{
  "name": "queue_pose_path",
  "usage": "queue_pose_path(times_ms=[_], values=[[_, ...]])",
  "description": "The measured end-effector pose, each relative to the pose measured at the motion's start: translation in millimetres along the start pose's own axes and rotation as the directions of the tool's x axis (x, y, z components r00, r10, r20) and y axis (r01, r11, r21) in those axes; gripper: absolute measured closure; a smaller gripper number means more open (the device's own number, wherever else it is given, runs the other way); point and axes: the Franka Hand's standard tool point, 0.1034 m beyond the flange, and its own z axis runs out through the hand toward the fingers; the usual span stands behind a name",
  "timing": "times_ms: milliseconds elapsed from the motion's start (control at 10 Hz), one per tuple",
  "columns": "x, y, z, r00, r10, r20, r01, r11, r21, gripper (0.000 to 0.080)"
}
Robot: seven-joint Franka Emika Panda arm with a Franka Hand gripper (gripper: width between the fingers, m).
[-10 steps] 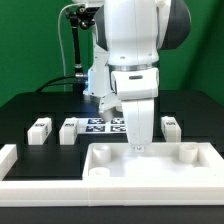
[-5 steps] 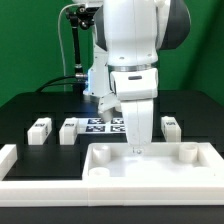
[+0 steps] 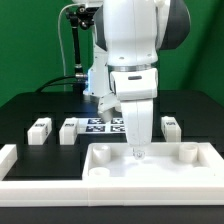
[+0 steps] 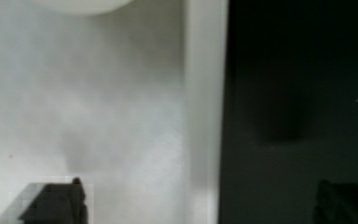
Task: Assemble desk
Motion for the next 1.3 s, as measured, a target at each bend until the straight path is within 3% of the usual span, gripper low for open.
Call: queue_pose_path(times_ms=[400, 700, 900, 1000, 1300], values=[[0.2, 0.6, -1.5, 1.000, 0.022, 0.000, -0.022, 1.000, -0.003, 0.0151], [23.9, -8.4, -37.7, 0.936, 0.352, 0.003, -0.351, 0.935, -0.043, 0.0151], [41.5, -6.2, -52.7, 0.801, 0.599, -0.007, -0.599, 0.800, -0.049, 0.0151], [48.1, -11.8, -48.6, 0.805, 0.593, -0.020, -0.594, 0.803, -0.054, 0.0151], [51.3, -13.3, -47.4, 0.604, 0.796, -0.036, -0.797, 0.603, -0.035, 0.0151]])
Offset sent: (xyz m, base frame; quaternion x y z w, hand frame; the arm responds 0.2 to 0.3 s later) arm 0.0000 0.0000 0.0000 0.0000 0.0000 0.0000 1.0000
